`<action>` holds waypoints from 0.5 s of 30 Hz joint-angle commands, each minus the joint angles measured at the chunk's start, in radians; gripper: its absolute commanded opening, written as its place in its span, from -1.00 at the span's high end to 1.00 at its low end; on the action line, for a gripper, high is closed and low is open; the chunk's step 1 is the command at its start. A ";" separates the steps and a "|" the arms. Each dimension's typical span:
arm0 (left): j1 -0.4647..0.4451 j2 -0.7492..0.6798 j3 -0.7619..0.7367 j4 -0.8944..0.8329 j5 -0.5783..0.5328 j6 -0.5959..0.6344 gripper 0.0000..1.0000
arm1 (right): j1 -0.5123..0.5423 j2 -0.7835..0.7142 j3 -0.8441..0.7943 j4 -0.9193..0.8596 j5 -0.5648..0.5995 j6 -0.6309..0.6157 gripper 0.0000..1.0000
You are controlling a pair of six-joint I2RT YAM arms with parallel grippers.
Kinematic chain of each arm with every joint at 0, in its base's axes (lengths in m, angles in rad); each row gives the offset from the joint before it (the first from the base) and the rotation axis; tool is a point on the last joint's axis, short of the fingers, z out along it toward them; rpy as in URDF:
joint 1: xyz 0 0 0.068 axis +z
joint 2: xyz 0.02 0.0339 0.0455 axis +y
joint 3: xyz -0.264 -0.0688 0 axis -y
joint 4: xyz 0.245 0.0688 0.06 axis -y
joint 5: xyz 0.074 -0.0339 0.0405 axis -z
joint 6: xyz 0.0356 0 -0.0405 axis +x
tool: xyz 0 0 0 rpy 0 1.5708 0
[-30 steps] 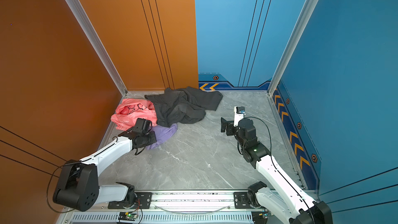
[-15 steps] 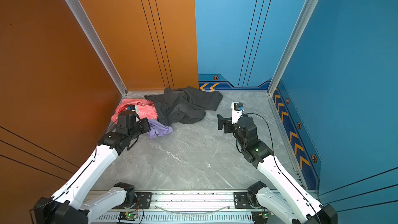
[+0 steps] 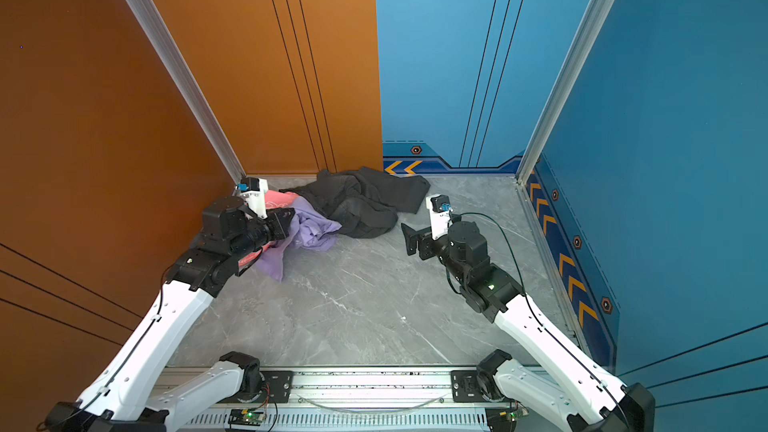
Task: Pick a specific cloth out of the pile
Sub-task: 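Hold the lavender shirt up with the left gripper while the right gripper reaches toward it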
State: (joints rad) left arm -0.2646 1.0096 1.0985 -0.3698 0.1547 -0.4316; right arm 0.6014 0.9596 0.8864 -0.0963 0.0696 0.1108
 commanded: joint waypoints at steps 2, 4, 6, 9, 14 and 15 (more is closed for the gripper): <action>-0.020 -0.016 0.094 0.124 0.133 0.070 1.00 | 0.043 0.041 0.069 -0.044 -0.067 -0.047 -1.00; -0.023 -0.007 0.123 0.130 0.146 0.080 1.00 | 0.064 0.058 0.088 -0.045 -0.072 -0.054 -1.00; -0.023 0.003 0.155 0.137 0.150 0.085 1.00 | 0.080 0.073 0.105 -0.042 -0.077 -0.061 -1.00; -0.024 0.028 0.206 0.157 0.172 0.076 1.00 | 0.094 0.096 0.135 -0.042 -0.080 -0.071 -1.00; -0.043 0.093 0.300 0.172 0.251 0.049 1.00 | 0.156 0.114 0.182 -0.032 -0.084 -0.074 -1.00; -0.050 0.104 0.309 0.172 0.265 0.047 1.00 | 0.158 0.114 0.185 -0.030 -0.083 -0.076 -1.00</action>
State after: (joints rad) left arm -0.2943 1.0969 1.3575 -0.2802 0.3290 -0.3824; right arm 0.7486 1.0740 1.0306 -0.1230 -0.0006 0.0544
